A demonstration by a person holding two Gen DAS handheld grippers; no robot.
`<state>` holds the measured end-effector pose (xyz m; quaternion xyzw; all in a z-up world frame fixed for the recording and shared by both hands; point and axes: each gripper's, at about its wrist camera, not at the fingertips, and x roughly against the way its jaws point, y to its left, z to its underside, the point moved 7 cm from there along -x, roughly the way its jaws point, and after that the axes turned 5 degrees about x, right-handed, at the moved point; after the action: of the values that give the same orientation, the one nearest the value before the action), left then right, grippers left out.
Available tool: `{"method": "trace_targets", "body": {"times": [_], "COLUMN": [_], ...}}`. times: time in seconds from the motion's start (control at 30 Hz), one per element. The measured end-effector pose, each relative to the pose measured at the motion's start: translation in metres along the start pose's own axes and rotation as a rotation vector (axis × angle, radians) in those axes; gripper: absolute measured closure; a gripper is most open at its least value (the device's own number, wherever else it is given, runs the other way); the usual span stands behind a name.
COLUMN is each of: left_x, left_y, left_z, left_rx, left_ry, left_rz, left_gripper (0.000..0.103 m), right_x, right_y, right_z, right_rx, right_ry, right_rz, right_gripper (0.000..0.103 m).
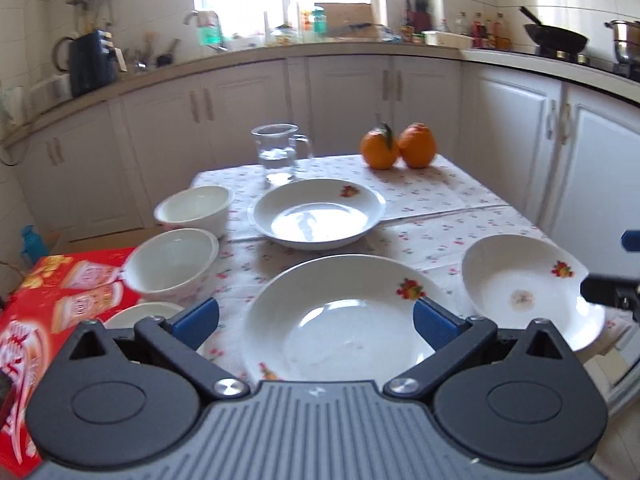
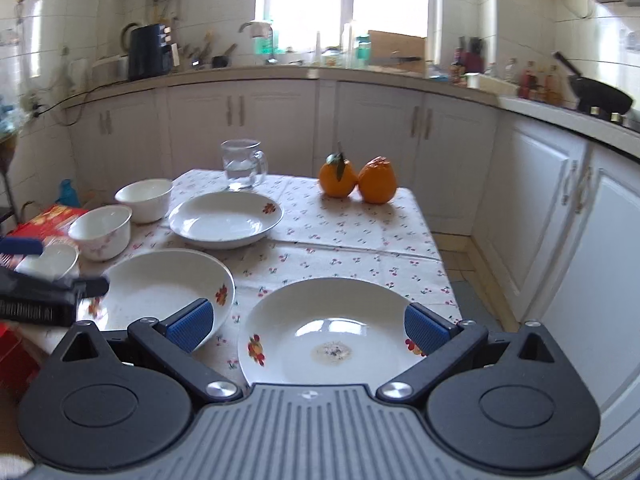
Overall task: Organize plates and bowls
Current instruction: 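Move the left gripper to the stained white plate and grasp its rim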
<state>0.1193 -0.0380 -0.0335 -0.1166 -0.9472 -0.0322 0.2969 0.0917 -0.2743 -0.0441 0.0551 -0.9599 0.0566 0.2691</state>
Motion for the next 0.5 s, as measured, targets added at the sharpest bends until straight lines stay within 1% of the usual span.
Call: {"method": "trace_targets", "body": {"times": [0.1,0.2,0.37,0.5], "left_x": [-0.012,-0.023,-0.044,-0.064], "left_y": [-0.011,-0.027,-0.058,-0.082], "left_z": [-0.008,-0.016,-0.026,-0.031], "left_rx": [-0.023,-0.067,-0.143,-0.183], "left_ry": [0.022,0.024,0.046,0.099], "left_rz": [0.078,0.116,0.197,0.264], "left_gripper": [0.001,0.001,0.001,0.001], "right_x": [-0.002,-0.009,-0.025,-0.036], "right_y": [-0.015,-0.024,-0.031,-0.034], "right_z": [0.014,0.033,0.059,0.071], "right_rx": [0.003,0.009,0.011,0.033], "right_ry": [0.029,0.073,0.133,0.164], "right_rz": [-0.020,-0.015,-0.057,-0.098], "right_gripper": [0.000,0.000,0.000,0.000]}}
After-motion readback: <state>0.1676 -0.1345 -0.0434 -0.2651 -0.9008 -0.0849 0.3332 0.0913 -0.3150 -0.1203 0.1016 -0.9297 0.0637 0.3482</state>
